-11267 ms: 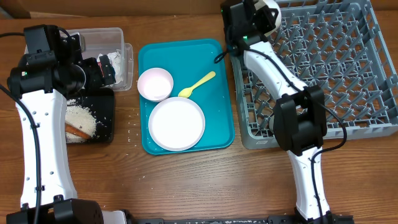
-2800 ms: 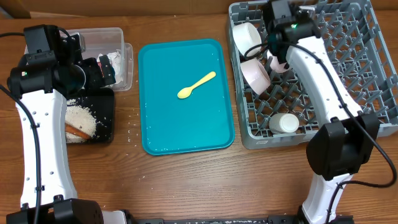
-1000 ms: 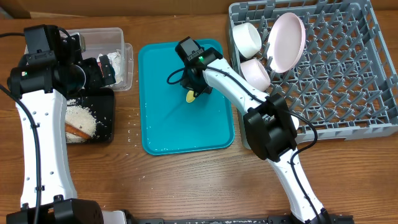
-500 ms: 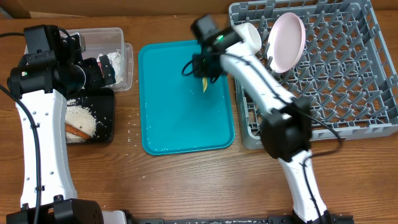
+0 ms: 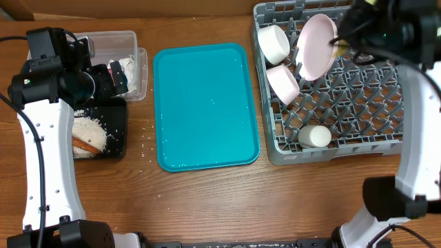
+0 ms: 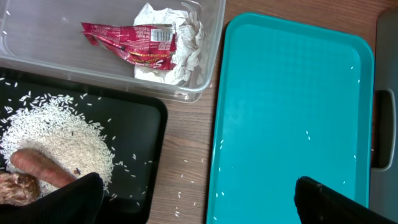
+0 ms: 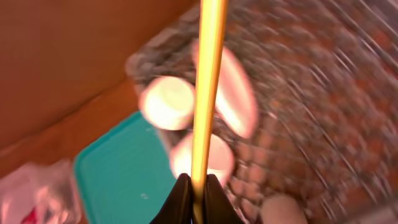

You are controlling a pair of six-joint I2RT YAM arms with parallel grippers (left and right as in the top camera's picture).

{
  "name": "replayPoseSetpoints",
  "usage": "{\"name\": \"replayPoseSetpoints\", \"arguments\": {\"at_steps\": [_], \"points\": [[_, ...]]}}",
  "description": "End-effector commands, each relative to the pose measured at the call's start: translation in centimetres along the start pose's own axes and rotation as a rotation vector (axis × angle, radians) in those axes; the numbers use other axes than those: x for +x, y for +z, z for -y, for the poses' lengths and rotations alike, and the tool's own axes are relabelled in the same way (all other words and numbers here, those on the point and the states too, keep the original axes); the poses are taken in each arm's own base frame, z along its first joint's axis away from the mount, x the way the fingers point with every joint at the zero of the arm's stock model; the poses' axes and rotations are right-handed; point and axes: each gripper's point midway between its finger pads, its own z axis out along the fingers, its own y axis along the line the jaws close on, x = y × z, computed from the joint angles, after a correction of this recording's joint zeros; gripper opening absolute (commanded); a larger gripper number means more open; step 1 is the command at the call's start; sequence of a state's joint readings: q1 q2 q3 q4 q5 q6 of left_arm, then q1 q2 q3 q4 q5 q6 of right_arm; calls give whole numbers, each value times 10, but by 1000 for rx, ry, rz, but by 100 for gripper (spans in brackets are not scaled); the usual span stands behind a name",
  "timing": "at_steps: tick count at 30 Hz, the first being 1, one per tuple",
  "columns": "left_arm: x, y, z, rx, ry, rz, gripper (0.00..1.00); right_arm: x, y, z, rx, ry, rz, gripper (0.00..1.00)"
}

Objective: Sort waste into correct bins and load items into the dishwasher
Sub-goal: 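Carry the yellow spoon into the dish rack and release it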

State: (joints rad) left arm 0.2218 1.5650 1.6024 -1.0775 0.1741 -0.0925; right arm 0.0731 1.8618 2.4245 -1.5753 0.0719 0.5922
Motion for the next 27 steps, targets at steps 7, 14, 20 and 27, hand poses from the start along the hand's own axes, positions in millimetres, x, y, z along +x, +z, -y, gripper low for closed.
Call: {"name": "replayPoseSetpoints", "arguments": {"at_steps": [7, 14, 20, 27], "points": [[1, 1, 2, -2, 32, -4, 100, 62, 100, 80, 436, 544, -157, 4], [1, 1, 2, -2, 31, -4, 100, 95, 138, 100, 518, 621, -201, 4], [1, 1, 2, -2, 31, -4, 100, 120, 153, 86, 487, 602, -262, 4], [1, 1, 2, -2, 32, -4, 100, 126, 160, 69, 443, 632, -257, 38]]}}
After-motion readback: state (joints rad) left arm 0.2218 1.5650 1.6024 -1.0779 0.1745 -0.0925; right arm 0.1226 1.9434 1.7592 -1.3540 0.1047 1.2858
